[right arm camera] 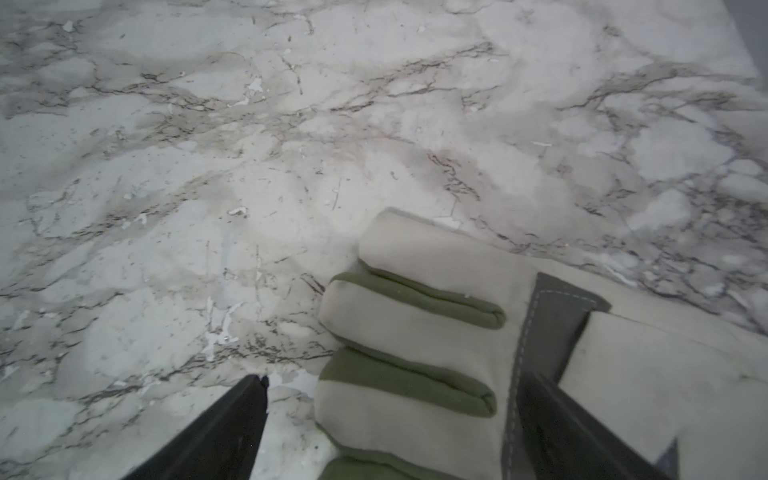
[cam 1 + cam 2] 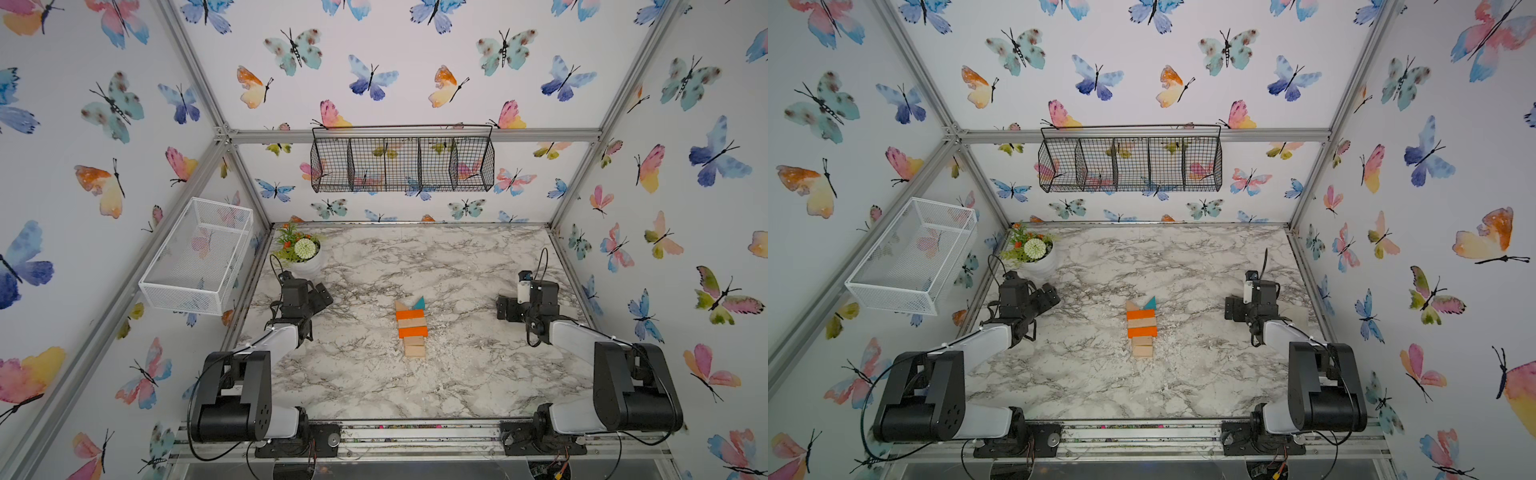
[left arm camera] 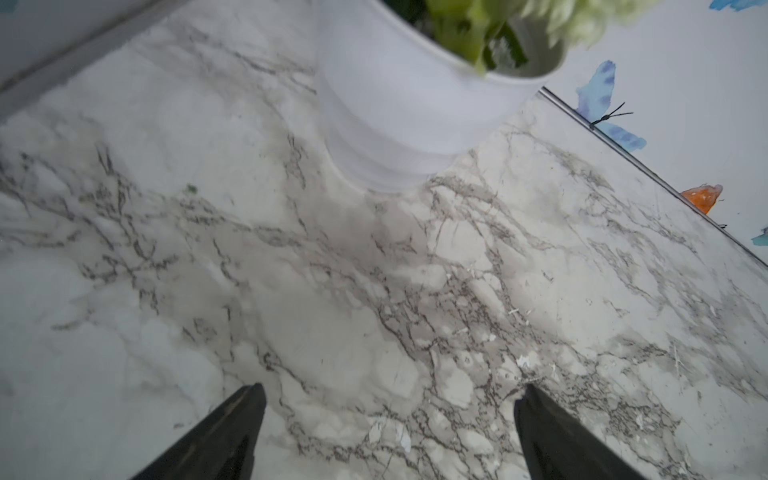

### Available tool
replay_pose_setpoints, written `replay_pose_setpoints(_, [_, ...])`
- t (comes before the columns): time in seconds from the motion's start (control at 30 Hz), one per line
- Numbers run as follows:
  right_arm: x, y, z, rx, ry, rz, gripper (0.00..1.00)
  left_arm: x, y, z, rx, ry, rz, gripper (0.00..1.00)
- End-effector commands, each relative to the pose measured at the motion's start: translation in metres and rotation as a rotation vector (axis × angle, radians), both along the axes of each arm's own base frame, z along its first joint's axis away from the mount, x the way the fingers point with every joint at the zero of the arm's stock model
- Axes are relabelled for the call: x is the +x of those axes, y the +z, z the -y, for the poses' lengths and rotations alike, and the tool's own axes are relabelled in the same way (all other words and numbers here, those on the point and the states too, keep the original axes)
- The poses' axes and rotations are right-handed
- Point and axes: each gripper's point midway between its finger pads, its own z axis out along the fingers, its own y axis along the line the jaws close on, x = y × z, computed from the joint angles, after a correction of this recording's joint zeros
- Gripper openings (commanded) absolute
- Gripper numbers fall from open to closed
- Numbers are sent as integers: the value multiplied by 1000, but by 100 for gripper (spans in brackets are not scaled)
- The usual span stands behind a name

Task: Assemble a carrot with building blocks
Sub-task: Reset both arms

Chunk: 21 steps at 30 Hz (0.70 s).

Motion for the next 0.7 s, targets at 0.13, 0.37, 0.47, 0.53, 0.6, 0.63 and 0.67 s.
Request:
replay_pose_setpoints(0.13, [25,34,15,-14,-59,291,99,13,37,27,327,-150,84,99])
replay_pose_setpoints(0.37, [50,42,12,44,-72,400,99,4,53,18,298,-136,209,99])
replay_pose_setpoints(0.47, [52,37,4,44,-20,359,98,-1,56,15,294,-126,230,98])
replay_pose_setpoints(0.53, [41,44,0,48,5,423,98,-1,58,13,293,-116,247,98])
replay_pose_setpoints(0.6, [27,50,0,46,11,479,98,0,61,9,308,-104,287,99])
replay_pose_setpoints(0.63, [17,51,3,44,-10,515,98,0,58,7,326,-102,274,99])
replay_pose_setpoints(0.67, [9,53,7,48,-40,555,98,1,61,2,329,-76,308,99])
